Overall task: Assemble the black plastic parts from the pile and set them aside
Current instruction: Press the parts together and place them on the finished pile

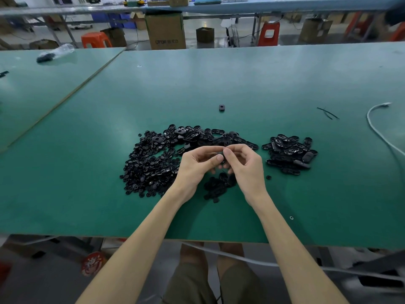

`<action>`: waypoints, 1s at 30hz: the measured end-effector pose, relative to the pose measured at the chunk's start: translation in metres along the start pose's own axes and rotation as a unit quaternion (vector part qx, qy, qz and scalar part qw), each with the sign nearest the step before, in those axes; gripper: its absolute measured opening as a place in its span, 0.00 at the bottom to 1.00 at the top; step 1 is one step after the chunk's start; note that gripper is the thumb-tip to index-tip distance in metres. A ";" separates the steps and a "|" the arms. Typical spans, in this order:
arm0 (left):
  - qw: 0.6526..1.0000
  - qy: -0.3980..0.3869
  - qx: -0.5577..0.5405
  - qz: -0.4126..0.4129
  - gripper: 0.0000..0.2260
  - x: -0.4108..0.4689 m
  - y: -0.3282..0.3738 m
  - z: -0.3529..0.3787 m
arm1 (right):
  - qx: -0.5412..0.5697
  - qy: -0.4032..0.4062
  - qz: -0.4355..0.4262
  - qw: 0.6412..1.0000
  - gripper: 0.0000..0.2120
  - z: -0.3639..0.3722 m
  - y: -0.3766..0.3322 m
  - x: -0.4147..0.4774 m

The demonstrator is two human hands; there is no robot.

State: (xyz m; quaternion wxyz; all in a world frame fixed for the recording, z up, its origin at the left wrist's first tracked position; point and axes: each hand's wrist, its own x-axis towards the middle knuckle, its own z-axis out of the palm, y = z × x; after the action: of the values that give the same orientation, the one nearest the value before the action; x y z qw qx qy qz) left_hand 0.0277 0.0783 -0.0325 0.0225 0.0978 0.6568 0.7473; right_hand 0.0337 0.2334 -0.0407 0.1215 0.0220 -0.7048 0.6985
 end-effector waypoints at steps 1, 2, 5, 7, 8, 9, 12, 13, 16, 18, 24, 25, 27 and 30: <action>1.000 -0.002 -0.003 0.000 0.10 0.000 0.000 0.000 | 0.001 0.005 -0.001 1.000 0.01 0.000 0.000 0.000; 1.000 -0.006 -0.006 -0.001 0.10 0.000 0.000 0.000 | 0.002 0.011 -0.001 1.000 0.02 -0.001 0.000 0.000; 1.000 -0.018 -0.008 -0.007 0.11 0.000 0.001 0.000 | 0.008 0.027 -0.003 1.000 0.02 -0.002 0.000 0.000; 1.000 -0.025 -0.009 -0.010 0.11 0.000 0.001 0.000 | 0.007 0.034 -0.003 0.999 0.02 -0.002 -0.001 0.000; 0.999 -0.028 -0.011 -0.012 0.11 -0.001 0.002 0.000 | 0.005 0.037 -0.002 0.999 0.02 -0.002 -0.001 0.000; 0.999 -0.028 -0.013 -0.015 0.11 -0.001 0.002 0.000 | 0.004 0.040 -0.001 0.999 0.02 -0.002 0.000 0.000; 0.999 -0.024 -0.016 -0.026 0.11 -0.002 0.003 0.000 | 0.007 0.049 0.002 0.999 0.02 -0.003 0.000 0.001; 0.999 -0.022 -0.016 -0.028 0.11 -0.002 0.003 0.001 | 0.008 0.050 0.003 0.999 0.02 -0.003 0.000 0.001; 0.999 -0.015 -0.007 -0.029 0.11 -0.001 0.001 0.000 | 0.011 0.050 0.004 0.999 0.03 -0.003 0.000 0.001; 1.000 -0.012 0.002 -0.029 0.10 0.000 0.000 0.000 | 0.017 0.049 0.007 0.999 0.03 -0.003 0.001 0.001; 1.000 -0.007 0.012 -0.016 0.10 0.000 -0.002 0.001 | 0.028 0.037 0.006 0.999 0.02 -0.003 0.001 0.000; 1.000 -0.007 0.012 -0.015 0.10 0.000 -0.002 0.001 | 0.029 0.035 0.005 0.999 0.02 -0.003 0.001 0.000; 1.000 -0.007 0.012 -0.012 0.09 0.001 -0.002 0.001 | 0.031 0.033 0.003 0.999 0.02 -0.003 0.001 0.000; 1.000 -0.008 0.009 -0.009 0.09 0.001 -0.003 0.001 | 0.032 0.032 0.002 0.999 0.02 -0.003 0.001 0.000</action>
State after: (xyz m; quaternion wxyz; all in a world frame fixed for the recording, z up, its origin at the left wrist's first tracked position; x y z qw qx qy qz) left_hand 0.0269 0.0795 -0.0349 0.0337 0.0979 0.6638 0.7407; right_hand 0.0336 0.2365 -0.0417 0.1418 0.0018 -0.6776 0.7217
